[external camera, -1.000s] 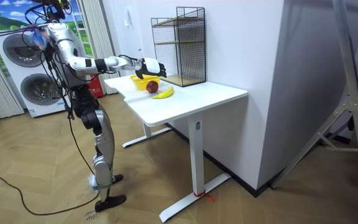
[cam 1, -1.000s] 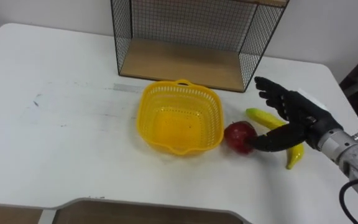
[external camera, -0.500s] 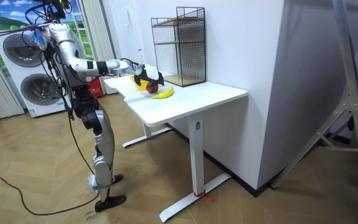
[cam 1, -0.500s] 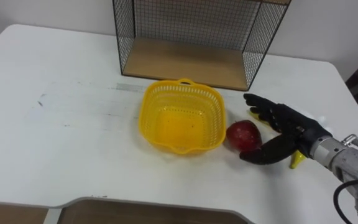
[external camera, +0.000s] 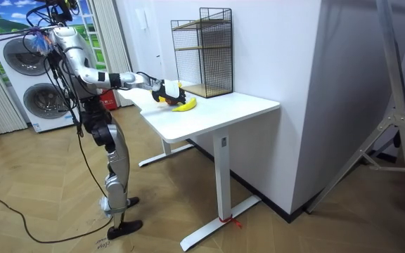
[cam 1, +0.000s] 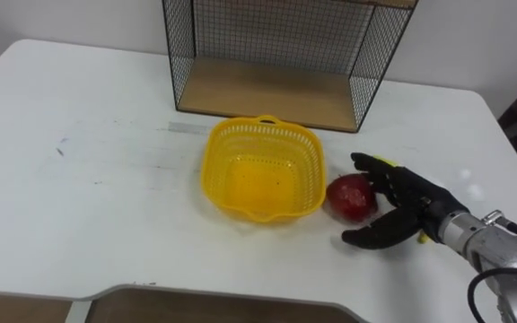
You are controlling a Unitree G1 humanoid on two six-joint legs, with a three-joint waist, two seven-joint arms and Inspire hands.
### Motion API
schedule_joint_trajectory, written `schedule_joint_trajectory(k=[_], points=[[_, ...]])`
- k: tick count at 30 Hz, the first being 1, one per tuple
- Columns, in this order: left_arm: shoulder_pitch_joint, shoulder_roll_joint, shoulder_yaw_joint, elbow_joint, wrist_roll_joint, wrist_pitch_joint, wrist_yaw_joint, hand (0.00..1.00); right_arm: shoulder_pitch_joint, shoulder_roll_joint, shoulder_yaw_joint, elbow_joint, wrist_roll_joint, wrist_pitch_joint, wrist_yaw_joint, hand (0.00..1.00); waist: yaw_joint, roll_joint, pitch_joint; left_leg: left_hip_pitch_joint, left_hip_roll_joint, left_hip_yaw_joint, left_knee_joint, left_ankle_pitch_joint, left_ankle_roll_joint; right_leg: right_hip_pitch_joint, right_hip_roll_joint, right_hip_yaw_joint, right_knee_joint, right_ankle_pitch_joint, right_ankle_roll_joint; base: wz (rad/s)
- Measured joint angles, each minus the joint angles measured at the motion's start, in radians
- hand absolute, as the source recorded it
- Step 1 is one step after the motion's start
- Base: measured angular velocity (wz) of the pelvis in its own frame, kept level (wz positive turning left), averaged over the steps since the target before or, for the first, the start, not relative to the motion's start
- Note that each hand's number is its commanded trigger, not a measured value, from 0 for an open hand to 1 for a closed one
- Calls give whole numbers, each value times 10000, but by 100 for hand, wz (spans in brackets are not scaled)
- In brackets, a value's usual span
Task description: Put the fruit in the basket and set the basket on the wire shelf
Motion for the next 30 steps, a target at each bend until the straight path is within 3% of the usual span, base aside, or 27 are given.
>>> schedule_joint_trajectory(k=[16, 22, 30], points=[[47, -44, 4, 7, 5, 20, 137, 0, -357, 47, 1, 733, 174, -110, -119, 0, 29, 42, 17, -9, -1, -90, 124, 0, 0, 83, -2, -76, 4, 6, -9, 1], [-11, -50, 9, 10, 8, 268, 188, 0, -637, 64, 0, 1139, 188, -75, -356, 0, 134, 88, 13, -48, 3, -105, 201, -2, -2, 70, 17, -86, 16, 31, -28, 0], [-11, -50, 12, 9, 12, 389, 177, 0, -638, 127, -2, 1140, 175, 42, -689, 0, 222, 137, -50, -42, 2, -93, 200, -1, -3, 69, 17, -85, 20, 35, -27, 0]])
